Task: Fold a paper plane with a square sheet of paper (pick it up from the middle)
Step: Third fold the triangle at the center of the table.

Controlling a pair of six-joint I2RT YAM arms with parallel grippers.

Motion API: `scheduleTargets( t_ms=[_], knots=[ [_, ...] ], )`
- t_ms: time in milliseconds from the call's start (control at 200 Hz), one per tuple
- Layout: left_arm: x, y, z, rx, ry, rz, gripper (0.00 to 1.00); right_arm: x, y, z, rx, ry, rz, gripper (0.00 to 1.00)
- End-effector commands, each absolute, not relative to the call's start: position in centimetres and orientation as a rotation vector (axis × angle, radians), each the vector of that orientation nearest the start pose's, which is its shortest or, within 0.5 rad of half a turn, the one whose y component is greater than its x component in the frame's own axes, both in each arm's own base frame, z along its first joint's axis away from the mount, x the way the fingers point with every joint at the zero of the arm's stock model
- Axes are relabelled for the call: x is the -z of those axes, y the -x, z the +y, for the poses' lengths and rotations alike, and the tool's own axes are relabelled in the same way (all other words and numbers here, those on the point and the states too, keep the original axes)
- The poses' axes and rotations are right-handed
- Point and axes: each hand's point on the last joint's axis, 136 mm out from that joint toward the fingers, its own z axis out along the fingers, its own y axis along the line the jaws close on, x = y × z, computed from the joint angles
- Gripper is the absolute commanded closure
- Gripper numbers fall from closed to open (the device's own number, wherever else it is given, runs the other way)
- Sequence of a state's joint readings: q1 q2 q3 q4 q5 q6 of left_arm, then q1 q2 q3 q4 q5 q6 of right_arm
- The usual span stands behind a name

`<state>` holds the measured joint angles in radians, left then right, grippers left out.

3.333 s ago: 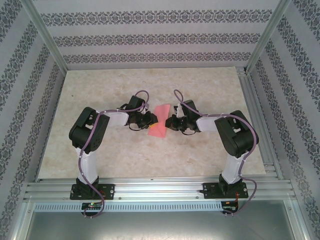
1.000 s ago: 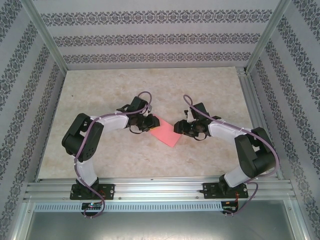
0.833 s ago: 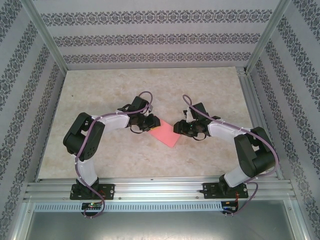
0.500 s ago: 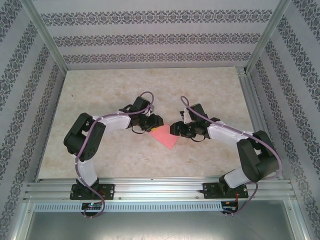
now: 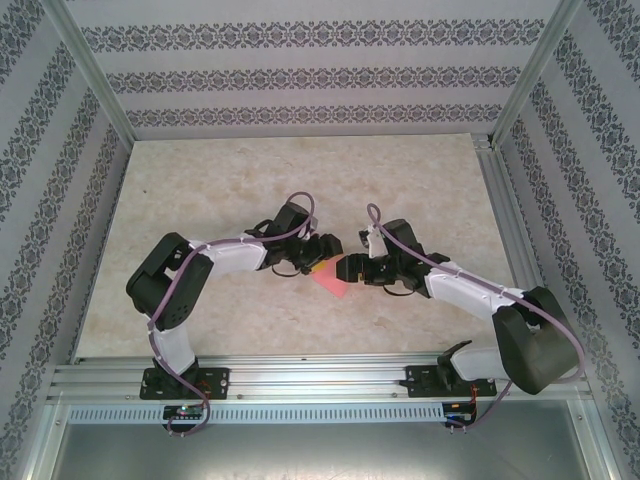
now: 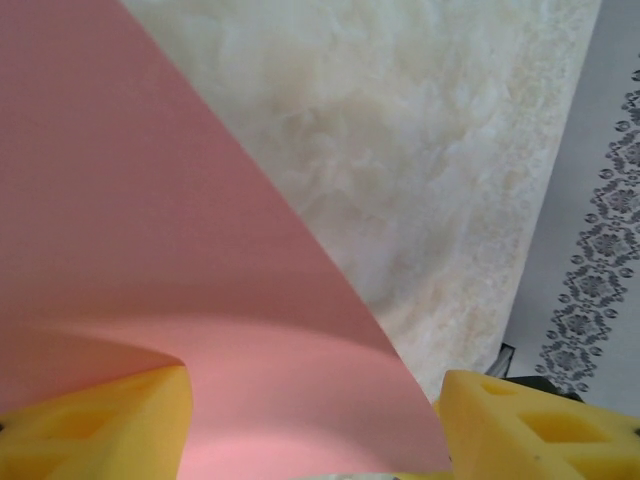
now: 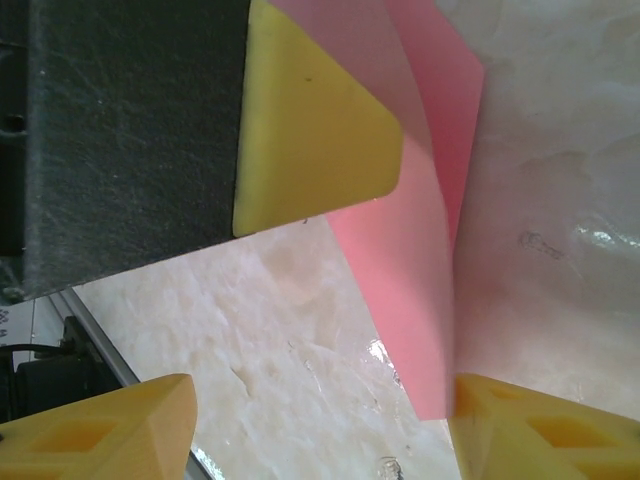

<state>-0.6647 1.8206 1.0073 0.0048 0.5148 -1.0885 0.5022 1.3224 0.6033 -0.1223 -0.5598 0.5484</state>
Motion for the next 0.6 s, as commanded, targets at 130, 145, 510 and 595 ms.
scheduleTargets(
  t_ms=[130, 145, 510, 595],
  knots=[
    [-9.1, -30.1, -36.6, 1.386, 0.286, 2.682, 0.27, -10.3, -24.1, 24.0, -1.257, 0.281, 2.434, 0.31],
    [-9.0, -30.0, -36.7, 1.384, 0.281, 2.688, 0.27, -10.3, -24.1, 24.0, -1.264, 0.286, 2.431, 0.31],
    [-8.1, -29.6, -36.7, 1.322, 0.309, 2.752, 0.34, -10.7, -24.0, 25.2, -1.377, 0.319, 2.372, 0.31],
    [-7.8, -29.4, -36.7, 1.318, 0.315, 2.765, 0.42, -10.4, -24.2, 25.2, -1.376, 0.308, 2.376, 0.30]
  ],
)
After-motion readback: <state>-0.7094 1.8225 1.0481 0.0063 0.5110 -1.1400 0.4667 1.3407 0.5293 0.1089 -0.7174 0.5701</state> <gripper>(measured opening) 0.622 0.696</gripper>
